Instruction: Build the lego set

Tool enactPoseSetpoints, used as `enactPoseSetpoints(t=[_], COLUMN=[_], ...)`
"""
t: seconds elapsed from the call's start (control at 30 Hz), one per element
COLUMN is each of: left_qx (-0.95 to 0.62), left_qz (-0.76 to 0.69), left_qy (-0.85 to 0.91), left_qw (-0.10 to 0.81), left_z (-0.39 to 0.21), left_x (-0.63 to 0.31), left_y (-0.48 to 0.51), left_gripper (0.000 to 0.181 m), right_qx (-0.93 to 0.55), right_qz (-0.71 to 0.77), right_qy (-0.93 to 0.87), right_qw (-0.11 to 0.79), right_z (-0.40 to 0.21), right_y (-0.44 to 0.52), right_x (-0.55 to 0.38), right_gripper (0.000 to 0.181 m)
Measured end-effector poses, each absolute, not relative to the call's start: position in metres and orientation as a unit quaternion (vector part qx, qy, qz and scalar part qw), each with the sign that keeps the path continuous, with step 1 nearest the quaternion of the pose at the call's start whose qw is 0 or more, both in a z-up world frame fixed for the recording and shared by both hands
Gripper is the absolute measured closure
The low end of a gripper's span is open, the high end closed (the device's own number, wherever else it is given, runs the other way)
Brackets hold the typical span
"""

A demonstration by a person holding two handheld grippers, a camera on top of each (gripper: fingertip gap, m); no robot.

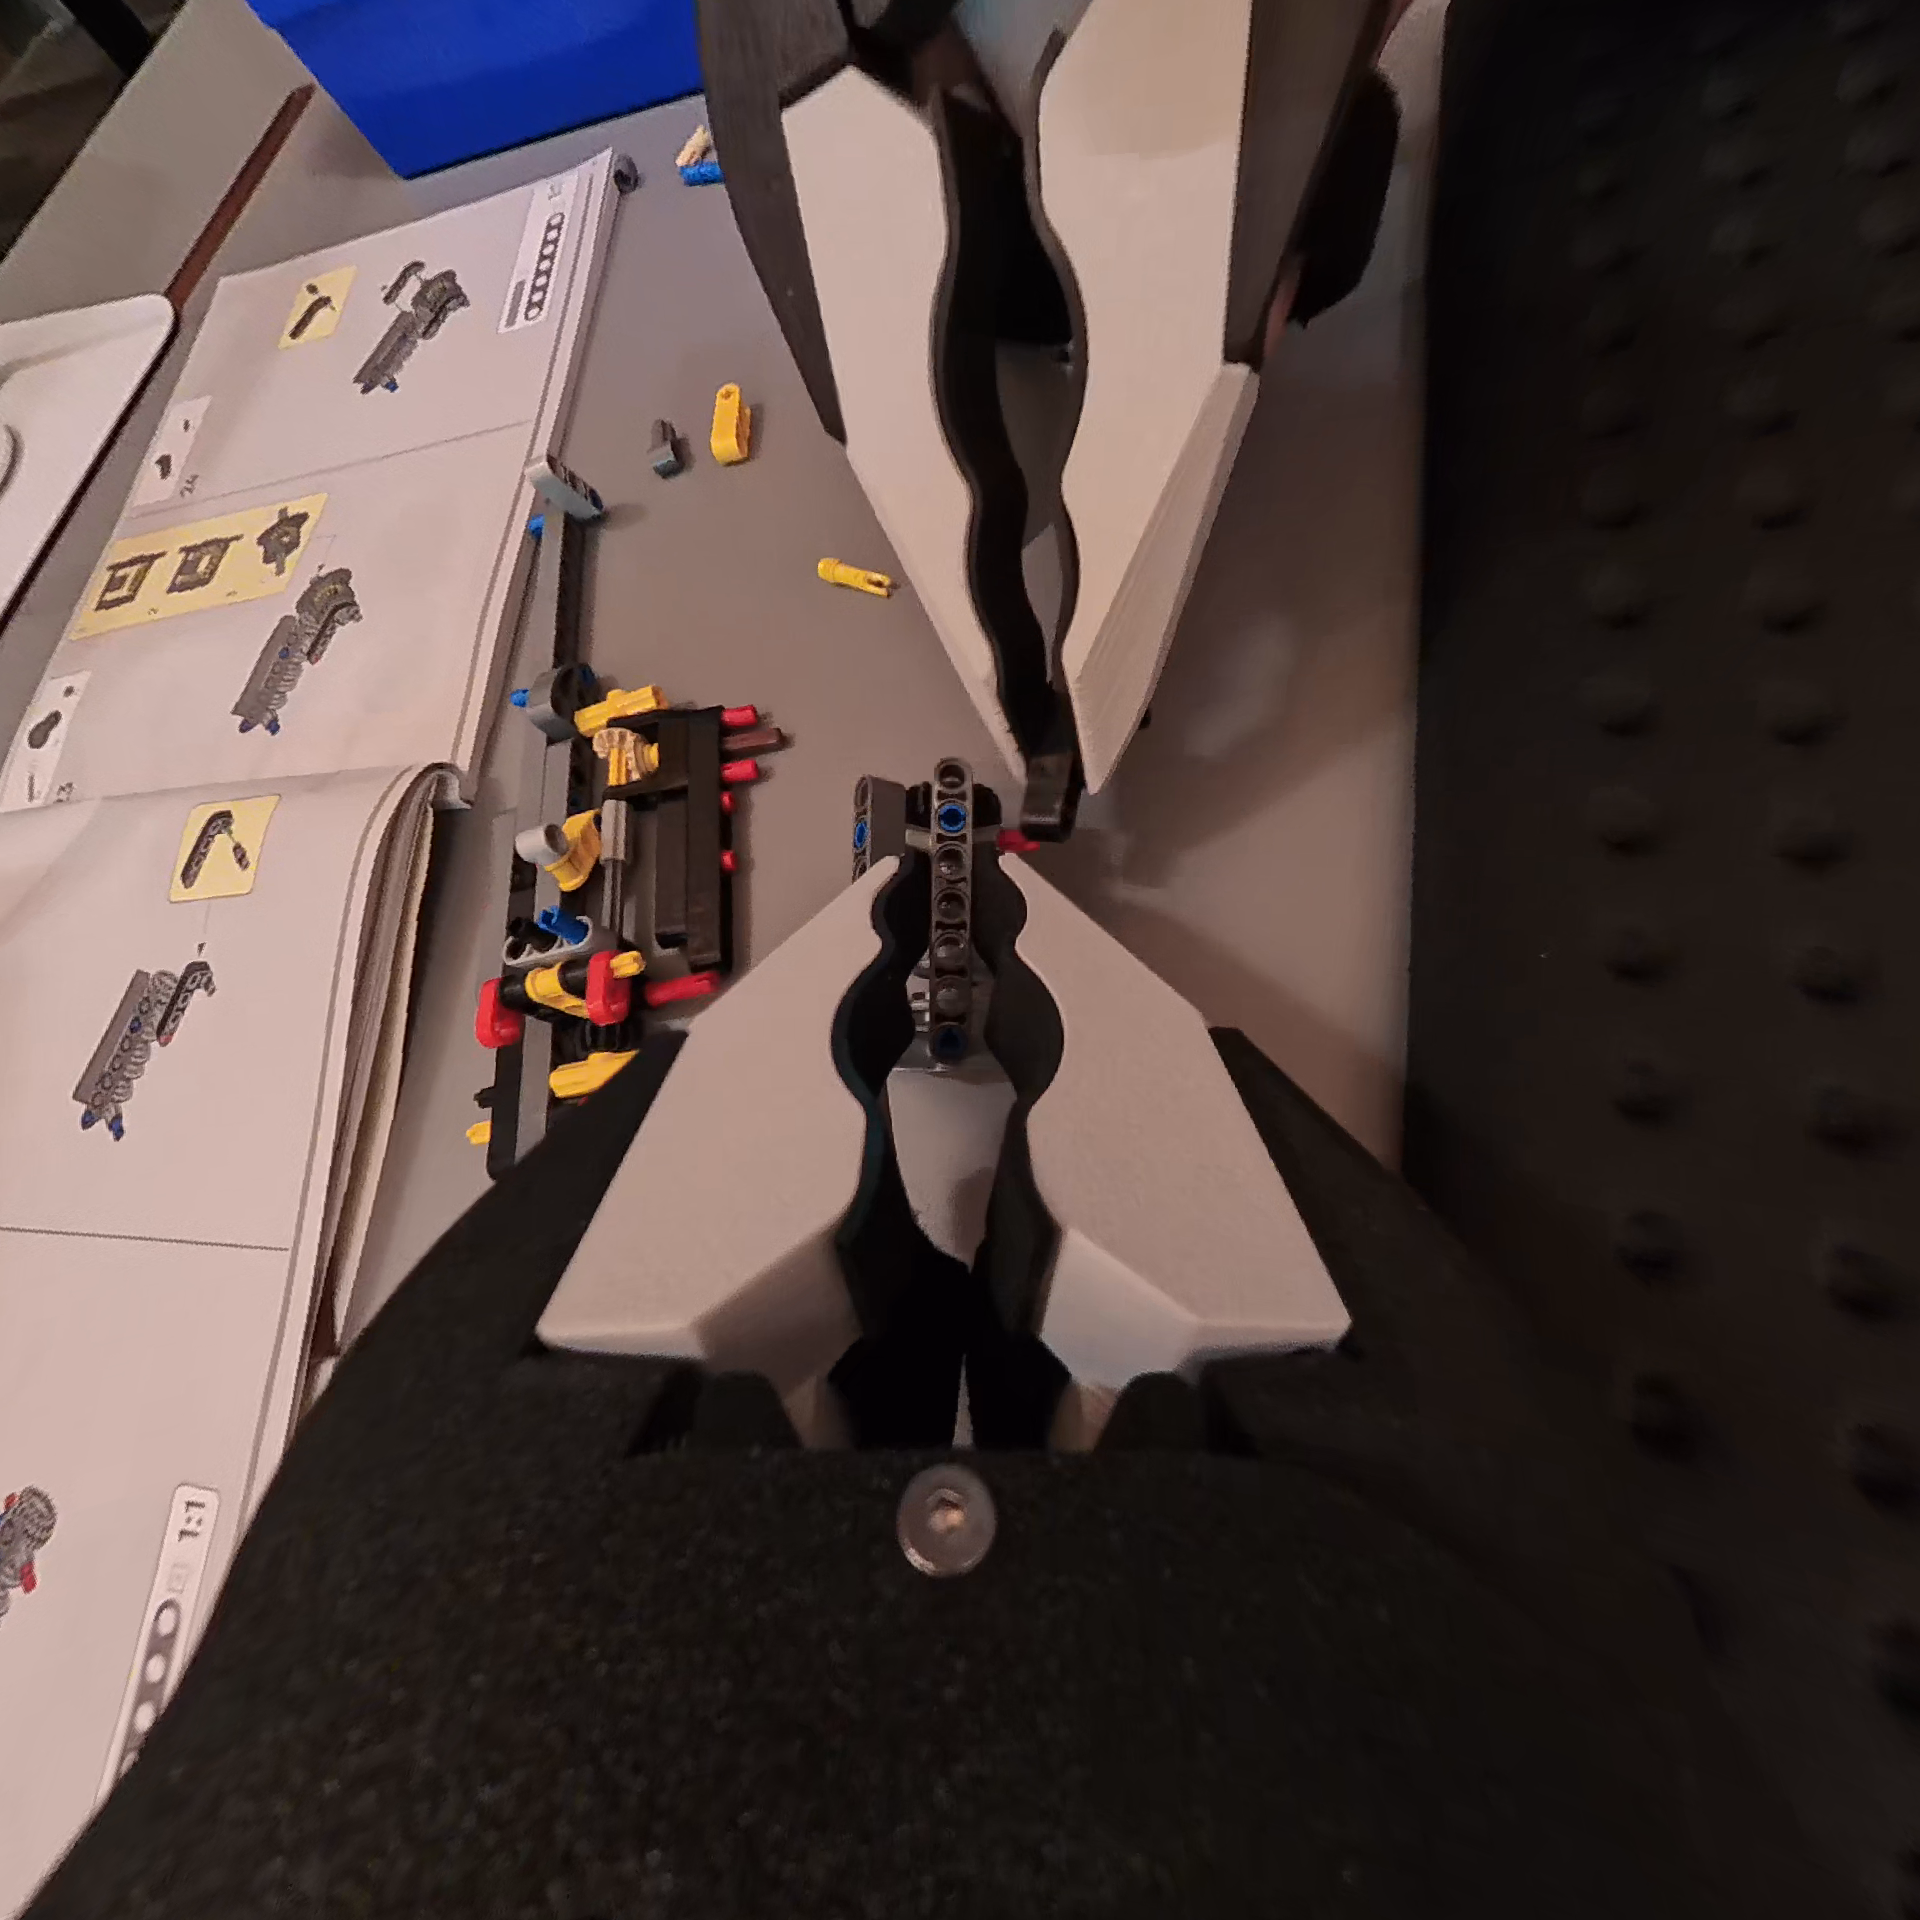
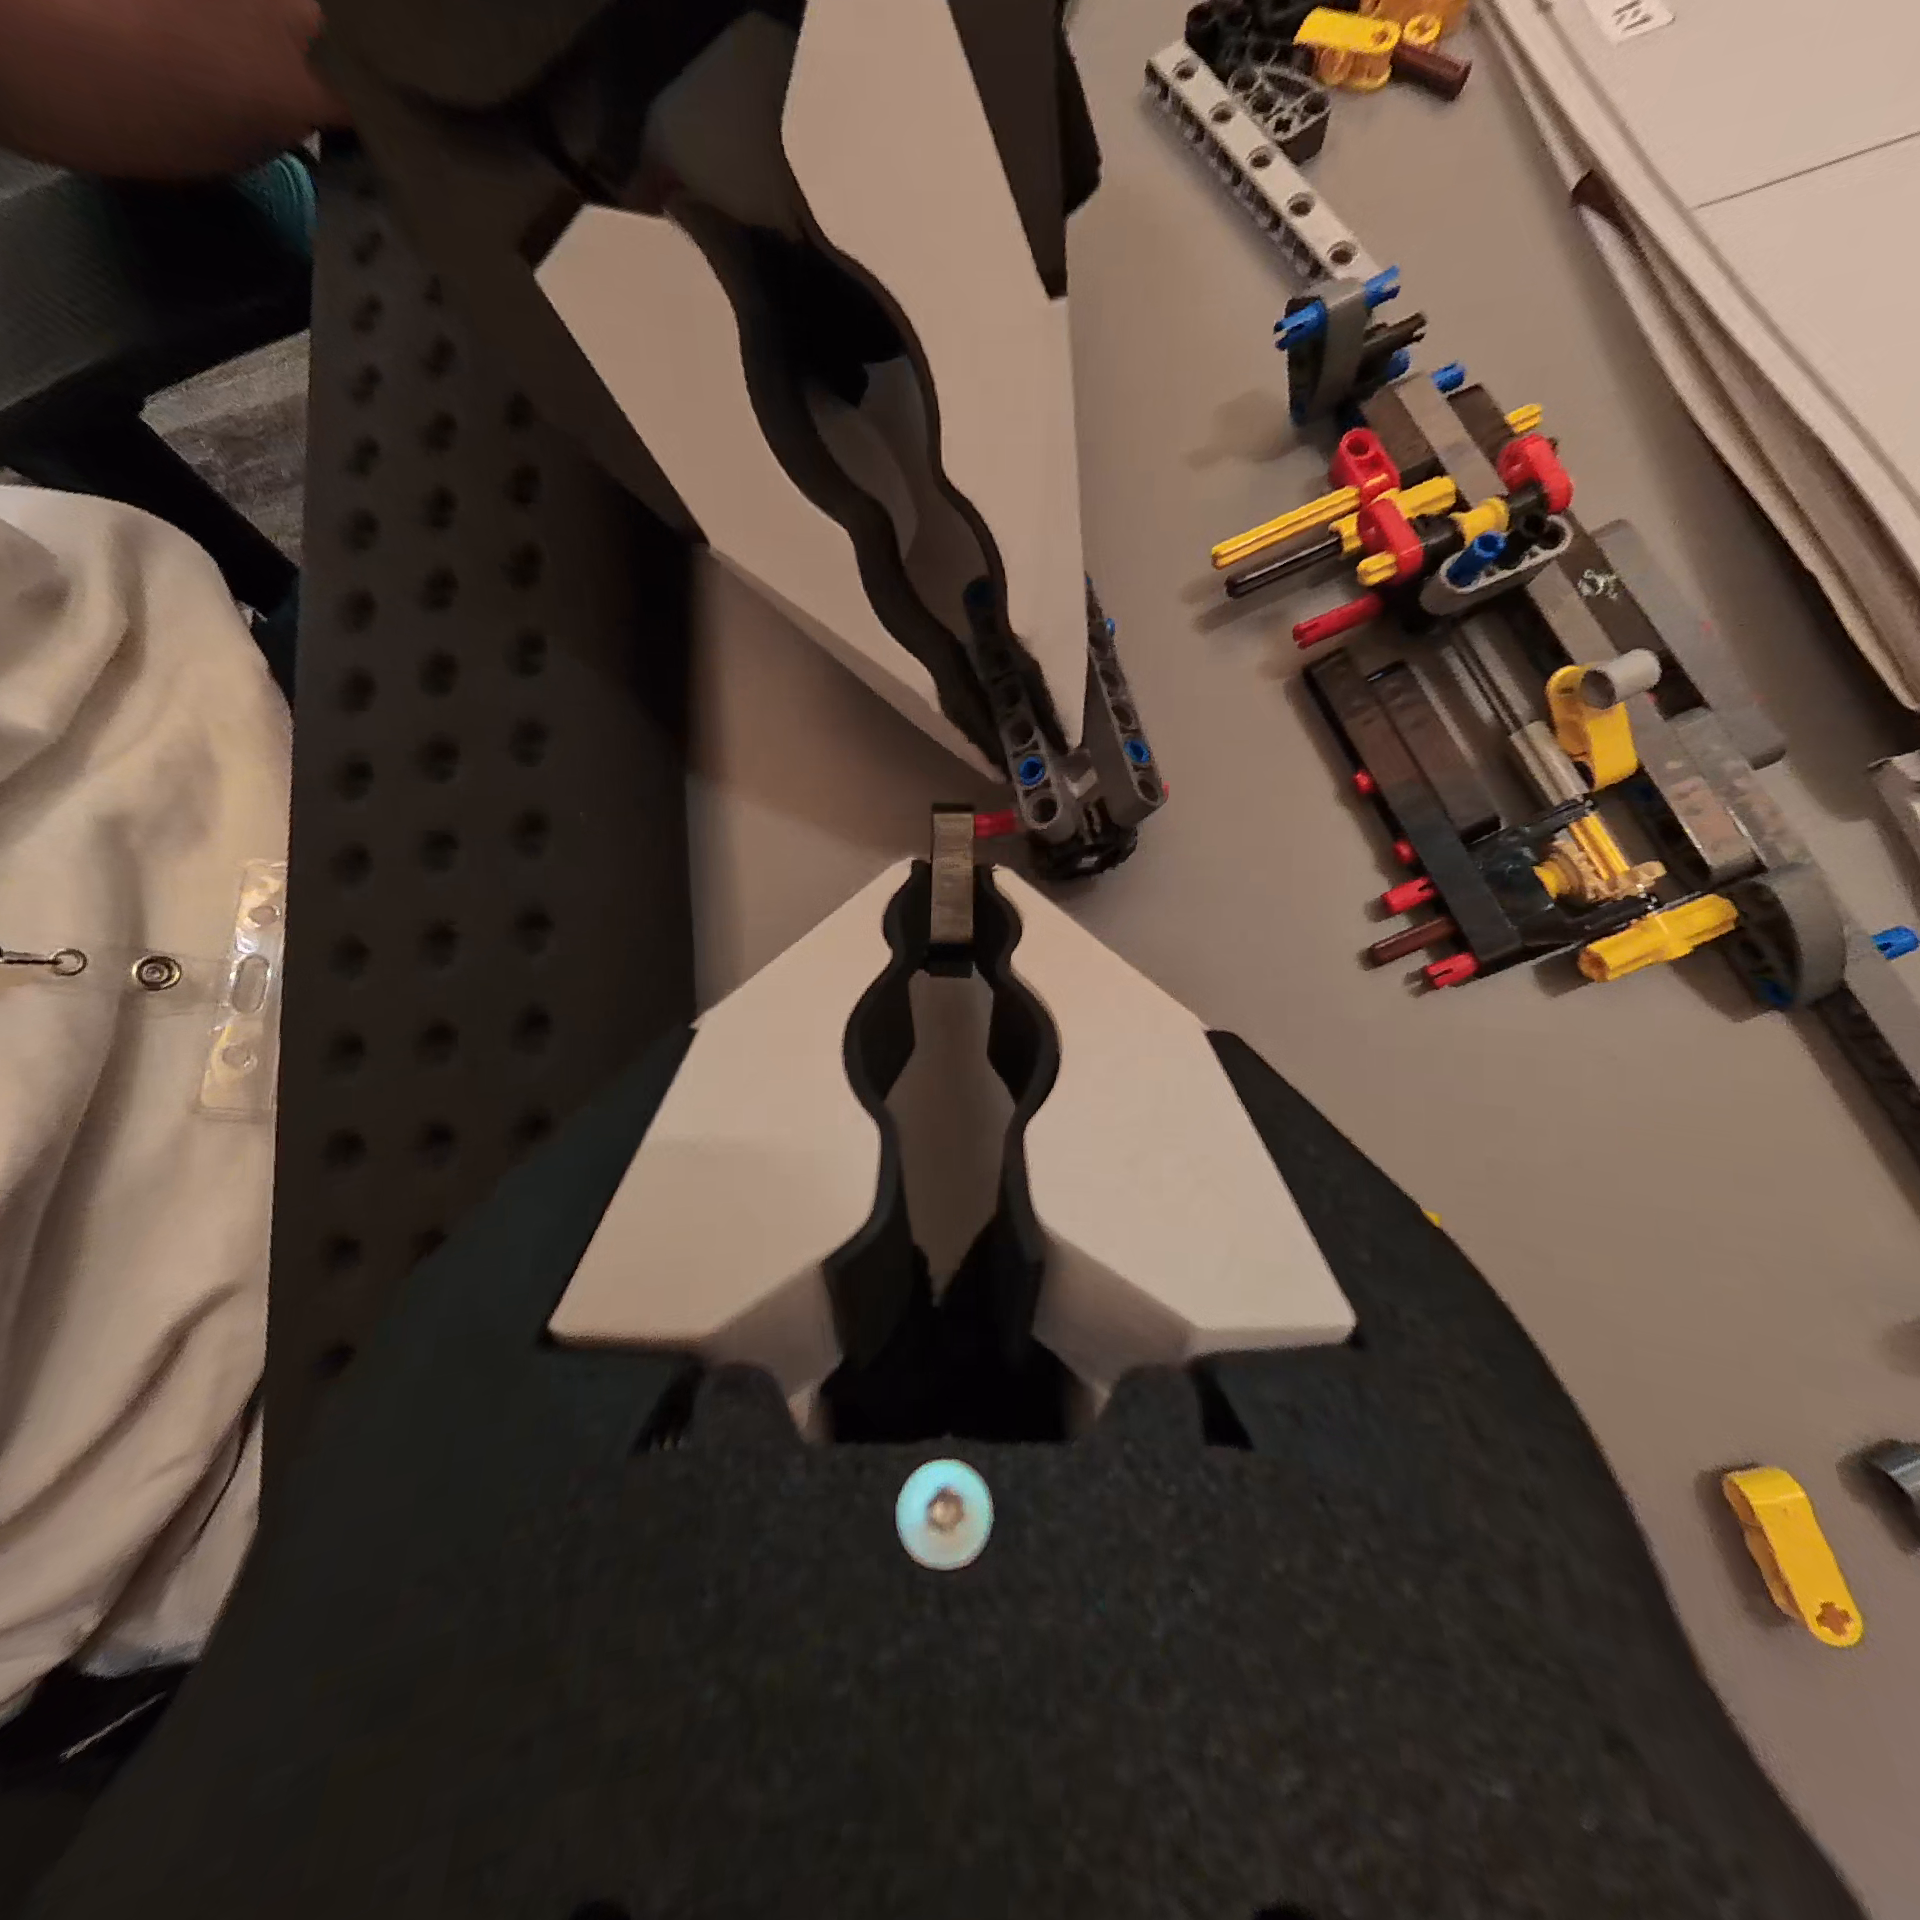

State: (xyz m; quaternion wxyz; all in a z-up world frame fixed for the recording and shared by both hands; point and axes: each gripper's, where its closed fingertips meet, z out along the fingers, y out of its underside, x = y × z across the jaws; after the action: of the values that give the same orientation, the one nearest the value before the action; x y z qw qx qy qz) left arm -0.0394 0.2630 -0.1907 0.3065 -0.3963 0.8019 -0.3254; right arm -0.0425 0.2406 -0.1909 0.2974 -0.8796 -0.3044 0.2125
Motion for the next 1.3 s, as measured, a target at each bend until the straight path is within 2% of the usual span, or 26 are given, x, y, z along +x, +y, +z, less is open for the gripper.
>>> enactPoseSetpoints(t=[0.9, 1.17, 1.3], left_qx=[-0.365, -0.396, -0.399], left_qz=[-0.327, -0.363, -0.374], left_qy=[0.822, 0.798, 0.796], left_qw=[0.289, 0.274, 0.259], left_z=[-0.191, -0.181, -0.182], left_x=[-0.049, -0.048, -0.049], left_y=[0.253, 0.259, 0.257], left_gripper=[0.174, 0.174, 0.174], right_qx=[-0.882, -0.866, -0.863], right_qz=[0.152, 0.195, 0.22], right_qy=[-0.385, -0.338, -0.326], right_qw=[0.227, 0.313, 0.317], right_z=[-0.2, -0.187, -0.188], right_y=[0.234, 0.241, 0.239], right_x=[-0.051, -0.049, -0.051], right_gripper=[0.174, 0.174, 0.174])
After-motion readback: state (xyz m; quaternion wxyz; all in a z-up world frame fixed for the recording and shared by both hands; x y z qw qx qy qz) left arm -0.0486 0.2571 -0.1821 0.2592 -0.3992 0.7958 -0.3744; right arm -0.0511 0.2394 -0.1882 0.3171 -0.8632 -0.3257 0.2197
